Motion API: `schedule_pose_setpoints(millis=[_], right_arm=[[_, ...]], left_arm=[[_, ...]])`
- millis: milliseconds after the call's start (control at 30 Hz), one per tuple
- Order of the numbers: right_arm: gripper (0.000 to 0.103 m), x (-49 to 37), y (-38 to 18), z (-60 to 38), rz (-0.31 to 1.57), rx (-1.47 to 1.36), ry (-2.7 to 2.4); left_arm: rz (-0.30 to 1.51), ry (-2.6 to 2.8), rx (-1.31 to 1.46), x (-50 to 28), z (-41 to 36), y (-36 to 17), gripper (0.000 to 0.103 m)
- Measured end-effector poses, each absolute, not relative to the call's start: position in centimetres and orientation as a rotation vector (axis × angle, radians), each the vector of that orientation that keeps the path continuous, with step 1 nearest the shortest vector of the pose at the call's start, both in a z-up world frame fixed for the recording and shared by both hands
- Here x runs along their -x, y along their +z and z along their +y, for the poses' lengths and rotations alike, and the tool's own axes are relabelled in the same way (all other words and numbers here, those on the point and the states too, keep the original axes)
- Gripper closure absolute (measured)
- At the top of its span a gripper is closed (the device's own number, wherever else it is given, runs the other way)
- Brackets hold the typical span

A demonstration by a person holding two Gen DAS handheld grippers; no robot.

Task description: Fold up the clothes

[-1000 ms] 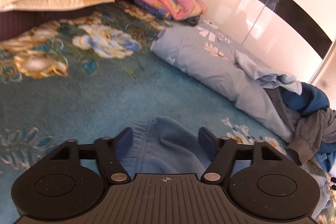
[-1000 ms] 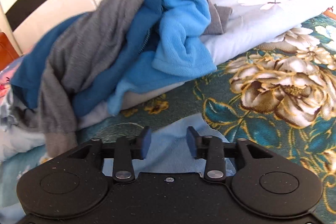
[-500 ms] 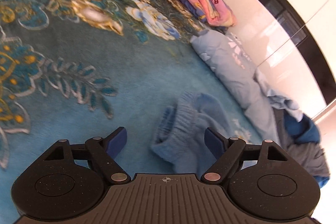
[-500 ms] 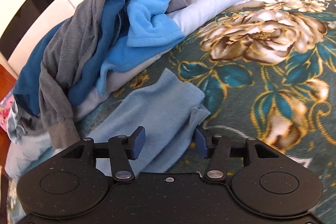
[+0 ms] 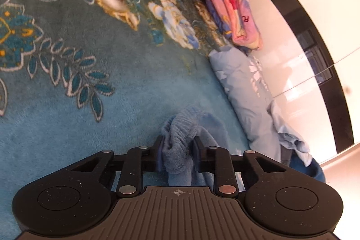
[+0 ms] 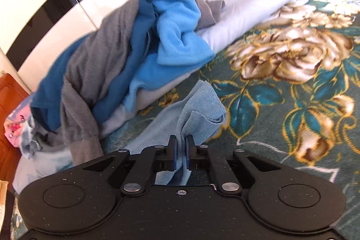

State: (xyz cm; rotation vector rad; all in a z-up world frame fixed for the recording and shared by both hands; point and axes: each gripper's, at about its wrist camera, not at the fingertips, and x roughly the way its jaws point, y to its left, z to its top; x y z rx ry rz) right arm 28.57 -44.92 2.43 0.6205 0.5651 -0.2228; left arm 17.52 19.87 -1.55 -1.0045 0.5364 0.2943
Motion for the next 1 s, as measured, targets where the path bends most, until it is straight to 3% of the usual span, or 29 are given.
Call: schedule_pose_setpoints(millis=[333,667,700,933,1000], right_arm=[[0.097,-17.0,6.9,-46.6,0.485,-0.656,-0.210],[0.095,-10.5,0.3,-49.1,0.642,-0.758,-0.341],[0.087,-10.0,0.0,-49.4,0.631,-0.777,-0.349],[0.078,-8.6,-0.5,-52.1,0.532,-0.867,-0.372],[0.069,-9.1,-0.8,-52.8,0.510,-0.897,-0.365]], left_arm=[[0.491,0.185,0.930,-12.1,21.3,2.8,0.083],[0.579,0.266,0.897,-8.9,22.6,1.5,0.087],[0.574,0.259,0.889,-8.7,22.6,1.9,0.087],[0.571,0.127,0.784,-9.7,19.4,4.5,0.087],[0.589,0.053,0.738,-10.4,17.2,4.9,0.081]])
